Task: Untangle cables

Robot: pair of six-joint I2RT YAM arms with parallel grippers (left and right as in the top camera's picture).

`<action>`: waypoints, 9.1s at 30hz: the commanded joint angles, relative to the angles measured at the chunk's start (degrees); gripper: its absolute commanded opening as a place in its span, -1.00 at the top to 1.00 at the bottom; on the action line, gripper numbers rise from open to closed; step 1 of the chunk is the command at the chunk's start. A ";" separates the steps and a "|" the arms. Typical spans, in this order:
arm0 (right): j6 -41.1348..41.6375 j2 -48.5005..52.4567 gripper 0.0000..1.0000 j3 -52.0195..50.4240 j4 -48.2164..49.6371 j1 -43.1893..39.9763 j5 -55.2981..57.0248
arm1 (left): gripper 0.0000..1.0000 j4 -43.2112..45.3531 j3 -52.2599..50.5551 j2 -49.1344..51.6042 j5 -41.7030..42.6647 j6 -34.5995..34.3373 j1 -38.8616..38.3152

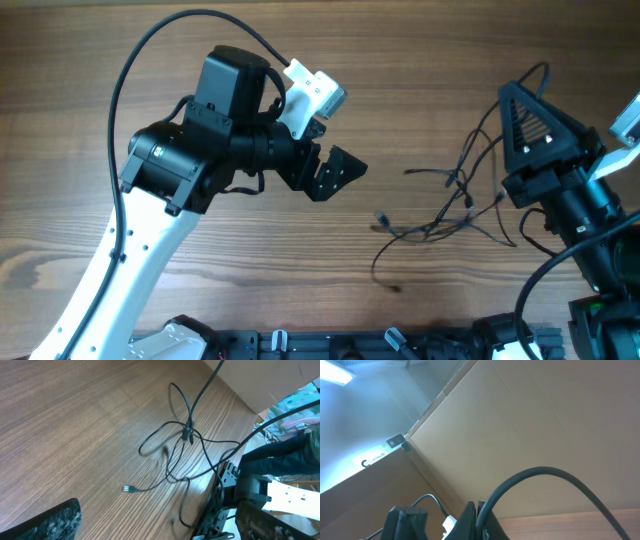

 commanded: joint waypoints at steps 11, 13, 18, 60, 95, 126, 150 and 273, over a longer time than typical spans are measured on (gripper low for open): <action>-1.81 0.33 0.91 1.36 0.31 0.13 -0.66 | -1.00 0.74 0.70 0.22 2.49 -1.70 -0.35; -2.64 0.50 0.91 1.36 0.33 0.13 -0.66 | -1.00 0.48 0.70 0.20 2.49 -1.73 -0.79; -2.49 1.09 0.91 1.40 0.42 0.13 -0.94 | -1.00 0.76 0.70 0.22 2.62 -1.84 -3.58; -27.98 21.51 0.91 33.05 -0.04 0.07 45.09 | -1.00 -1.49 0.70 1.05 -16.04 -10.45 -6.21; -15.52 36.28 0.91 32.98 -31.32 -69.37 4.00 | -1.00 -1.46 0.70 1.05 -16.04 -10.45 -6.21; -9.01 40.26 0.91 32.74 -36.54 -89.92 -7.65 | -1.00 -1.46 0.70 1.05 -16.04 -10.45 -6.21; -17.99 52.85 0.91 26.75 -37.51 -89.26 -25.27 | -1.00 -1.46 0.70 1.05 -16.04 -10.45 -6.21; -54.38 59.21 -0.99 -1.38 -32.70 -26.21 -25.27 | -1.00 -1.49 0.70 1.05 -16.04 -10.45 -6.21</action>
